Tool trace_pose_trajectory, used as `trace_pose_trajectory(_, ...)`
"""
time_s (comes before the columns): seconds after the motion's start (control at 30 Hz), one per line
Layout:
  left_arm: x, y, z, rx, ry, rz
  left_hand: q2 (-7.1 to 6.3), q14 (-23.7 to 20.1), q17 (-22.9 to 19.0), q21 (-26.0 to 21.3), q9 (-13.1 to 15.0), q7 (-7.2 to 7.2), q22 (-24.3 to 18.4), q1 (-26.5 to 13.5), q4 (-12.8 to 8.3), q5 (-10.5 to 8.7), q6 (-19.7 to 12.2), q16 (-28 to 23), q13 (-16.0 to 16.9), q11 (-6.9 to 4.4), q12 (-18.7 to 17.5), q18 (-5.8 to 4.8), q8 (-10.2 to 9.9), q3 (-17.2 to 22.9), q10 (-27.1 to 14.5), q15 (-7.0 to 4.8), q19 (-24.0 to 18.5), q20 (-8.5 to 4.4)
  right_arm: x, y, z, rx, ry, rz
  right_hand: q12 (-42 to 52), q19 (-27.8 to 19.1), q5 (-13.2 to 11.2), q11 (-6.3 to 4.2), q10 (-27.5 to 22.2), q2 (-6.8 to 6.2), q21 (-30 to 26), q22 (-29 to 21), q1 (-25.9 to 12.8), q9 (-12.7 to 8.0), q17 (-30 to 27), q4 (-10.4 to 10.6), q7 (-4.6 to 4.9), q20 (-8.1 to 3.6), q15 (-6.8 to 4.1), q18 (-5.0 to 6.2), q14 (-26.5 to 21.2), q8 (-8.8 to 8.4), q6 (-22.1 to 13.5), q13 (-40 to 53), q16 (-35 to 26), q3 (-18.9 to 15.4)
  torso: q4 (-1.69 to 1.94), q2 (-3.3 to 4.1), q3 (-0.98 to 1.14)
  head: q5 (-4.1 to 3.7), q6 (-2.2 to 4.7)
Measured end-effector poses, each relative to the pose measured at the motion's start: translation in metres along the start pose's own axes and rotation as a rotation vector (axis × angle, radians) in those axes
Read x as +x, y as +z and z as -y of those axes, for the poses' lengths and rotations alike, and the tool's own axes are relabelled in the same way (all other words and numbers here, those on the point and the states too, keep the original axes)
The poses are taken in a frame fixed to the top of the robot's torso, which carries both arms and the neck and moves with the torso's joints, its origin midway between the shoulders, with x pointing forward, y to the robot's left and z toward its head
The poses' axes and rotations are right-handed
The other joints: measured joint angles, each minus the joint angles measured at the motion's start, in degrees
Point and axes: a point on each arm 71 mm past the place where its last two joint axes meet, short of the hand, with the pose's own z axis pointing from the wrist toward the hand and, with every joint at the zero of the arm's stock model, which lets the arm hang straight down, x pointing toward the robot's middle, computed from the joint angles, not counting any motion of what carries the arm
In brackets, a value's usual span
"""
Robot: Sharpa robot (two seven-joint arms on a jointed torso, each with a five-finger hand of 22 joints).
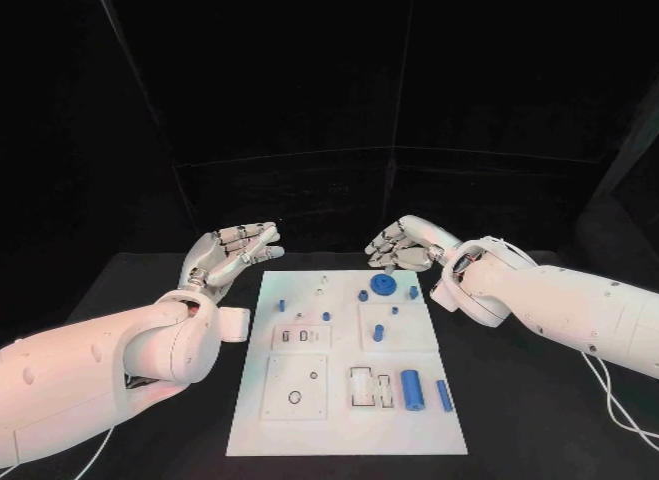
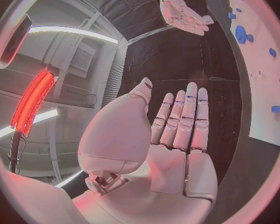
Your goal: Assemble the parts on the task board
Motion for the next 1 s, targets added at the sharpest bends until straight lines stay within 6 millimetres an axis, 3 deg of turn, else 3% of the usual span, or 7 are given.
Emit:
trace_pose_trajectory(0.03, 0.002, -0.001, 0.0, -0.001, -0.002, -0.008, 0.0, 0.18, 0.0, 0.0, -0.01, 0.06, 0.0, 0.0, -0.1, 0.0, 0.07, 0.0, 0.0, 0.0, 0.0, -0.01, 0.0, -0.1, 0.0, -0.18, 0.21, -0.21, 0.001, 0.001, -0.001, -0.001, -0.033, -0.01, -0.47, 0.86, 0.3, -0.34, 0.9, -0.51, 2.51, 1.44, -0.1, -0.03, 1.21, 0.0, -0.35, -0.72, -0.69, 0.0, 2.0, -0.3, 0.5, 0.06, 1.65, 0.11, 0.1, 0.26, -0.02, -0.05, 0.02)
trace_pose_trajectory(0.13, 0.006, -0.003, 0.001, -0.004, -0.005, -0.03, 0.0, 0.18, 0.0, 0.0, -0.01, 0.07, 0.0, 0.0, -0.42, 0.0, 0.06, 0.0, 0.0, -0.21, 0.0, -0.01, 0.0, -0.1, 0.21, -0.18, 0.41, 0.0, 0.003, 0.004, -0.005, -0.003, -0.134, -0.042, -1.27, 1.56, 0.31, -0.84, 1.58, -1.09, 5.85, 3.44, -0.68, -0.03, 3.44, -0.09, -0.6, -1.43, -1.16, 0.0, 2.54, -0.87, 0.75, 0.07, 4.5, 0.53, 0.37, 0.94, -0.05, -0.1, -0.04)
trace_pose_trajectory(0.27, 0.01, -0.005, 0.002, -0.008, -0.007, -0.049, 0.23, 0.18, -0.01, 0.0, -0.01, 0.06, 0.0, 0.23, -0.42, 0.0, 0.46, 0.0, 0.0, 0.01, 0.0, 0.0, 0.0, -0.1, 0.42, -0.18, 0.6, -0.2, 0.005, 0.008, -0.01, -0.005, -0.237, -0.076, -2.51, 1.99, 0.31, -0.92, 1.66, -2.25, 8.85, 5.26, -1.84, -0.03, 6.79, 0.14, -0.56, -1.42, -1.16, -0.01, 2.53, -1.68, 1.19, 0.13, 9.43, 0.8, 0.59, 1.68, -0.05, -0.1, -0.03)
trace_pose_trajectory(0.43, 0.013, -0.007, 0.003, -0.014, -0.008, -0.069, 0.23, 0.17, -0.06, 0.0, -0.08, 0.08, -0.11, 0.23, -0.74, 0.0, 0.48, -0.26, 0.0, 0.01, 0.0, -0.01, 0.0, -0.43, 0.42, -0.18, 0.6, -0.2, 0.006, 0.013, -0.017, -0.004, -0.364, -0.118, -3.28, 2.2, 0.54, -0.4, -0.98, -2.76, 12.75, 7.94, -2.34, -0.03, 11.83, 0.16, -0.56, -1.38, -1.16, 0.0, 2.53, -2.62, 1.19, 0.13, 17.25, 1.87, 0.85, 2.73, -0.08, -0.32, 0.29)
trace_pose_trajectory(0.7, 0.017, -0.008, 0.005, -0.019, -0.009, -0.087, 0.23, 0.17, -0.2, 0.0, -0.1, 0.08, -0.19, 0.23, -1.13, 0.01, 0.48, -0.67, -0.04, 0.01, -0.27, -0.01, 0.0, -0.5, 0.41, -0.18, 0.8, 0.0, 0.006, 0.02, -0.023, 0.011, -0.485, -0.164, -3.28, 6.89, 0.54, 0.11, -4.73, -3.44, 22.67, 20.73, -3.02, -0.03, 24.4, 0.23, -0.55, -0.58, -0.95, 0.0, 2.74, -3.62, 1.19, 0.12, 31.13, 3.35, 1.0, 4.02, -0.12, -0.62, 0.58)
trace_pose_trajectory(1.0, 0.02, -0.009, 0.007, -0.021, -0.014, -0.1, 0.23, 0.17, -0.2, 0.0, -0.1, 0.08, -0.21, 0.23, -1.13, 0.01, 0.48, -0.67, -0.04, 0.01, -0.27, -0.01, 0.0, -0.5, 0.41, -0.18, 0.81, 0.0, 0.008, 0.023, -0.022, 0.042, -0.544, -0.205, -3.28, 7.56, 0.54, 0.3, -5.75, -3.44, 24.93, 23.95, -3.02, -0.03, 28.89, 0.36, -0.35, -0.3, -0.74, 0.0, 2.92, -3.62, 0.98, 0.12, 35.8, 3.87, 1.0, 4.89, -0.19, -0.68, 0.65)
